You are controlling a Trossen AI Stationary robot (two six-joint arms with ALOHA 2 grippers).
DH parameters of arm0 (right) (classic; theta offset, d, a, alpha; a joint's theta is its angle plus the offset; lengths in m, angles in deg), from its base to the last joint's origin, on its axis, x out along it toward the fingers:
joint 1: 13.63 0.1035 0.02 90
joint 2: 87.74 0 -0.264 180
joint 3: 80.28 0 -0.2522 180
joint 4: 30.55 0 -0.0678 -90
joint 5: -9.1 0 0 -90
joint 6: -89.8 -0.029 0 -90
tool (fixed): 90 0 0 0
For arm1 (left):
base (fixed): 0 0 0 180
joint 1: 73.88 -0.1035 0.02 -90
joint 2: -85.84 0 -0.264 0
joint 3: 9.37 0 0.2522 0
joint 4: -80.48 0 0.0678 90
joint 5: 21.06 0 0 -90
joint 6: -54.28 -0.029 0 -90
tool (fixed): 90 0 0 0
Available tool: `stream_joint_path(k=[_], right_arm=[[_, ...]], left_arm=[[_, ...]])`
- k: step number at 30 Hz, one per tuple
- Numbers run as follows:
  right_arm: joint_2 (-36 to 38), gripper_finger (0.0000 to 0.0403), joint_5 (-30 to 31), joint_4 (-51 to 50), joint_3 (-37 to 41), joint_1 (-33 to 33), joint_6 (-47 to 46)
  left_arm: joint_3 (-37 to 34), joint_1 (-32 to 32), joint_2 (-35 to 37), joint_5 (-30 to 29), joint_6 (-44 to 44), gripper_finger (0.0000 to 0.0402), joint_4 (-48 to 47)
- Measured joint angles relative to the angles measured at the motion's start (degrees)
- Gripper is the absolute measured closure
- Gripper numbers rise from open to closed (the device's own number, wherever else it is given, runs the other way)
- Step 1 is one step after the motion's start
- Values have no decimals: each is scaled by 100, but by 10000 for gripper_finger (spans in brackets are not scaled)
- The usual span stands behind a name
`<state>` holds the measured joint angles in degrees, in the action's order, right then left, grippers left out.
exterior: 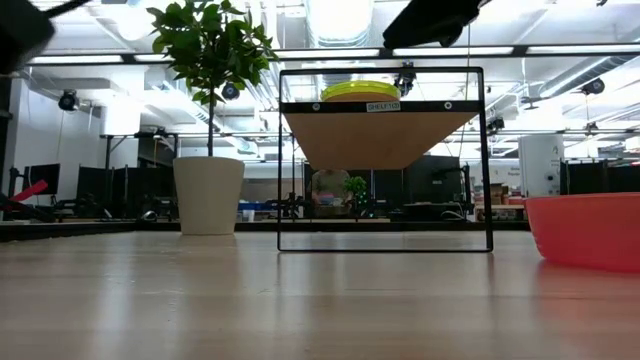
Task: Place and stack bowls onto a shelf
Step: Stack the orange patterned bowl on top of the yellow patterned bowl on the shelf
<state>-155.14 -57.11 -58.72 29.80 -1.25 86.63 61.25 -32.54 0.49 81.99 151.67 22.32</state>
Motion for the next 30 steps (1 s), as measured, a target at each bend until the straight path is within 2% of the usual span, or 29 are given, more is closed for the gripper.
stream_joint_path(k=[4,15,26,30], right_arm=[[81,271,-23,15,124,0,-21],[165,271,-138,20,203,13,-77],[165,271,-180,19,206,13,-86],[165,271,-183,17,206,13,-91]], left_arm=[[199,173,-238,104,283,348,-18],[448,477,-514,-39,996,275,-267],[446,487,-974,-163,839,273,-220],[446,485,-1050,-167,754,299,-203]])
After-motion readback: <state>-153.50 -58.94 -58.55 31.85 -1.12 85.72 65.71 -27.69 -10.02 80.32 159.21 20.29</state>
